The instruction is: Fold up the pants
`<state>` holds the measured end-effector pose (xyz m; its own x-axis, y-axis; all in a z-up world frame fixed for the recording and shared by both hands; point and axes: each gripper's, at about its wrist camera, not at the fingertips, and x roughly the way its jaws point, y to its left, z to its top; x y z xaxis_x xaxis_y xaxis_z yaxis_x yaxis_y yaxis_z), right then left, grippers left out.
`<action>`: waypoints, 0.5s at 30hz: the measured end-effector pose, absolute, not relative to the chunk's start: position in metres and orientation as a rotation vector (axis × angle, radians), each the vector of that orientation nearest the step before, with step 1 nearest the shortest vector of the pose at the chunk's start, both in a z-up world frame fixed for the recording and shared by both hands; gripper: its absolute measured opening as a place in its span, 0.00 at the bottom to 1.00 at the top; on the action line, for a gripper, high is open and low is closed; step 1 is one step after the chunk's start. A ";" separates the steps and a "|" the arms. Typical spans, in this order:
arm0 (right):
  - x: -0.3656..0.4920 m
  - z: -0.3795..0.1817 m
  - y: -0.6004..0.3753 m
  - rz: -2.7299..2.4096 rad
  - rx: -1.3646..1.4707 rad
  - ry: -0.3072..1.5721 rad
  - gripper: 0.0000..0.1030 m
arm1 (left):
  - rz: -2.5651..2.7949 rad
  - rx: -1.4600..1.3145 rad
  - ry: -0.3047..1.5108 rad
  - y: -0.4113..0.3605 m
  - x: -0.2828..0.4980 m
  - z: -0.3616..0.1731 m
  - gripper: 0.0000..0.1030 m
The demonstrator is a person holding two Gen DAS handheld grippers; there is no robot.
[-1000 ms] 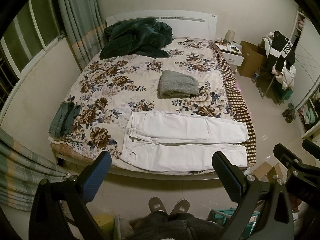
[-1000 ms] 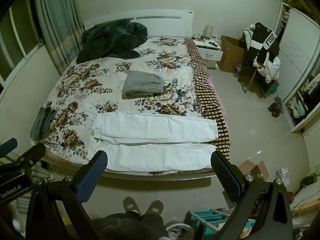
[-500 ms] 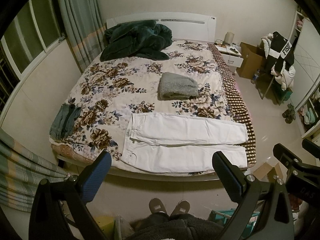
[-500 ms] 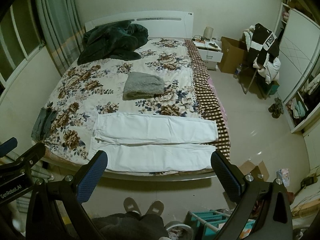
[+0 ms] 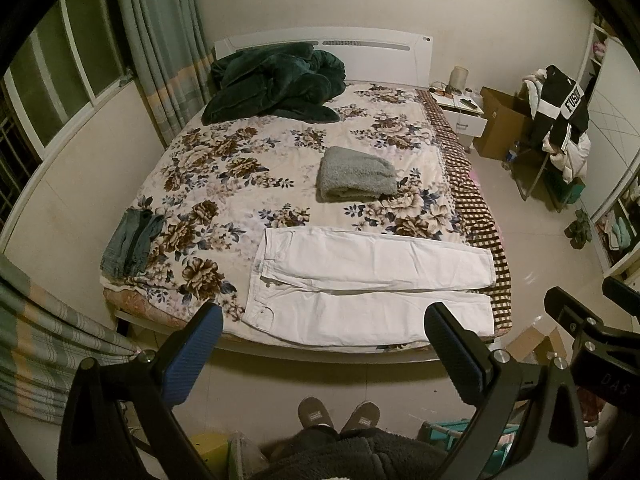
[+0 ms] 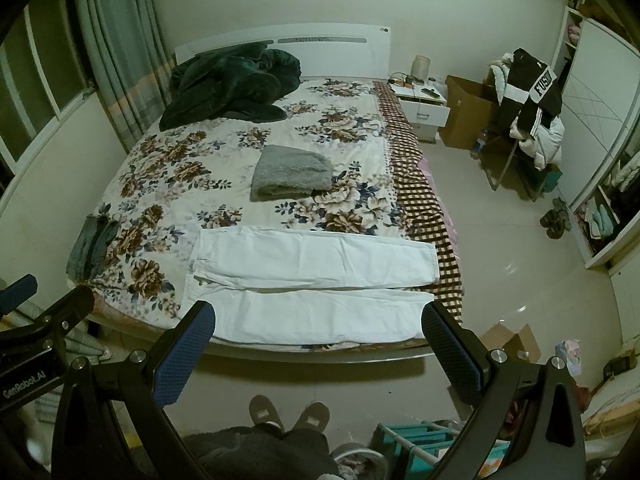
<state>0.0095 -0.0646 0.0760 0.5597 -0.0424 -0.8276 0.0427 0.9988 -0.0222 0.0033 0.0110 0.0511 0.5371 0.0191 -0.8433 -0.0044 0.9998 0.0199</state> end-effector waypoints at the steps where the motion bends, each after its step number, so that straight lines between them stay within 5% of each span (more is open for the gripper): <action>1: 0.011 0.076 -0.062 -0.050 0.000 0.975 1.00 | 0.014 0.016 1.003 0.011 0.004 0.054 1.00; 15: 0.011 0.085 -0.039 -0.035 0.002 0.979 1.00 | 0.013 0.014 0.999 0.013 0.001 0.053 1.00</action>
<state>0.0114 -0.0387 0.0850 0.5577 -0.0283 -0.8295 0.0306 0.9994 -0.0136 0.0006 0.0131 0.0527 0.5410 0.0174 -0.8408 -0.0041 0.9998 0.0180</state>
